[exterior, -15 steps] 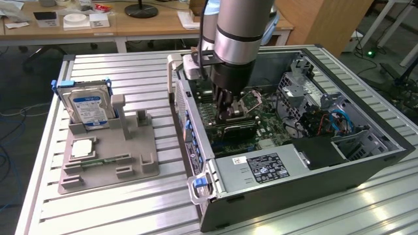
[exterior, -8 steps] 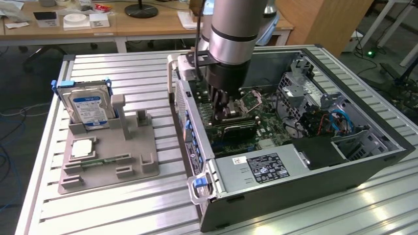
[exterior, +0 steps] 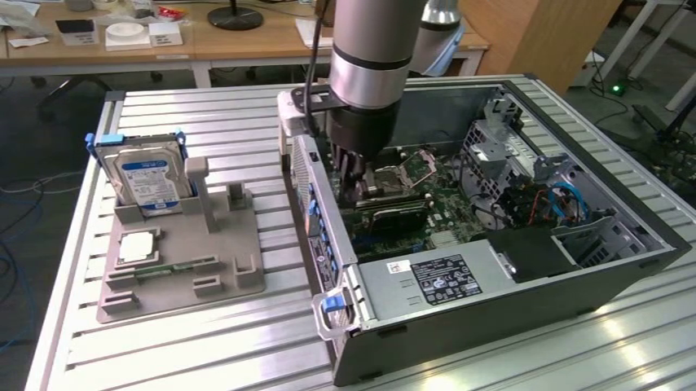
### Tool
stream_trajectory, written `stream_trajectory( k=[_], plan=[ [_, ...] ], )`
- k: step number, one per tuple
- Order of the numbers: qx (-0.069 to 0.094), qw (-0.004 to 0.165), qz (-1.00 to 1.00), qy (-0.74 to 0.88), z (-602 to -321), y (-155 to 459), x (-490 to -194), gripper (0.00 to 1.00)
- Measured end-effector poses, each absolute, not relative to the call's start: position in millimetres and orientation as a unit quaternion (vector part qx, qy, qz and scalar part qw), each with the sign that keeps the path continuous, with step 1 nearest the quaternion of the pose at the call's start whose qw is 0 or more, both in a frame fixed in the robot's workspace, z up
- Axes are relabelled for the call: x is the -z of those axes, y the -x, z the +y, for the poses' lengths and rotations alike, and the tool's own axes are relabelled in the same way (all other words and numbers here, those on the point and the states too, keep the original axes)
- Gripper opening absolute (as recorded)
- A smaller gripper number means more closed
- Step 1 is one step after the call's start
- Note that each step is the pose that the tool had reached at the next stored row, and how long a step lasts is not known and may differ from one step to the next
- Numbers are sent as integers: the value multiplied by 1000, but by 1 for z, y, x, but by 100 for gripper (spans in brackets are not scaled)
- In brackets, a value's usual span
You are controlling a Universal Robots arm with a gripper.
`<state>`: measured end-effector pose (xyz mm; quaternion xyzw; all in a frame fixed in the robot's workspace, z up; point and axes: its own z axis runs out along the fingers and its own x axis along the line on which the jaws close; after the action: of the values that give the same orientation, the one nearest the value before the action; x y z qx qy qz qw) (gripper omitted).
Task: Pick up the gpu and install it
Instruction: 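Press down on the gpu until it lock into place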
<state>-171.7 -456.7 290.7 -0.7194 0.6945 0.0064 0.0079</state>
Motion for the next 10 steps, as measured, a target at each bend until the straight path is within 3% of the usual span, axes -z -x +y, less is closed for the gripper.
stream_trajectory(
  k=[10],
  plan=[
    [-6,8,693,720,-457,181,-287,11]
  ],
)
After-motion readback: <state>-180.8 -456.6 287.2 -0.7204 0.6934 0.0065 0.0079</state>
